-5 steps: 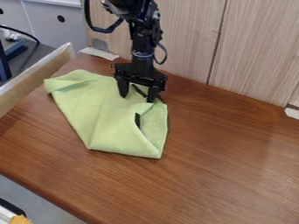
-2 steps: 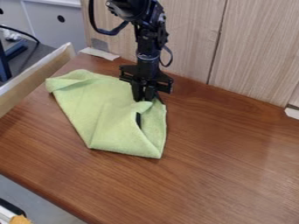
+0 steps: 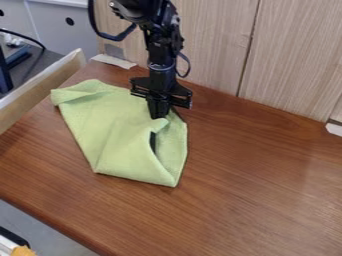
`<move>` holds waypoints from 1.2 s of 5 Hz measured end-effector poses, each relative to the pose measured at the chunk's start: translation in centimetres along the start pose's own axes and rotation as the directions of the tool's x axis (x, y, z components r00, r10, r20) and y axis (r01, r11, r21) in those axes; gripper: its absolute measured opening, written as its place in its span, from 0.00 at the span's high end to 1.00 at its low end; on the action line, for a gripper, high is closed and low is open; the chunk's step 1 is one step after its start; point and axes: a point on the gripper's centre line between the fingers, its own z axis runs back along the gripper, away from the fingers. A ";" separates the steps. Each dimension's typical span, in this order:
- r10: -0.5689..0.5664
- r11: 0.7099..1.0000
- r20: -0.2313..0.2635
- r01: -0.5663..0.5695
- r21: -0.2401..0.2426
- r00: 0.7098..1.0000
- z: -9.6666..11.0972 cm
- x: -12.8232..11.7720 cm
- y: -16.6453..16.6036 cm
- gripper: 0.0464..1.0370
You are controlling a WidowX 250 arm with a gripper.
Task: Fold the cloth from top right to bottom left
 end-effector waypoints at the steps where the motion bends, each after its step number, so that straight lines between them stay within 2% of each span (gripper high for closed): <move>1: -0.002 1.000 0.034 0.002 -0.015 0.999 1.4 0.0 0.2 0.99; 3: 0.009 0.999 0.092 -0.005 -0.041 0.996 4.4 -1.0 1.0 0.99; 4: 0.011 0.998 0.132 -0.003 -0.056 0.991 6.5 -2.2 2.0 0.99; 6: -0.008 0.998 0.170 0.020 -0.067 0.985 9.0 -7.3 4.9 0.99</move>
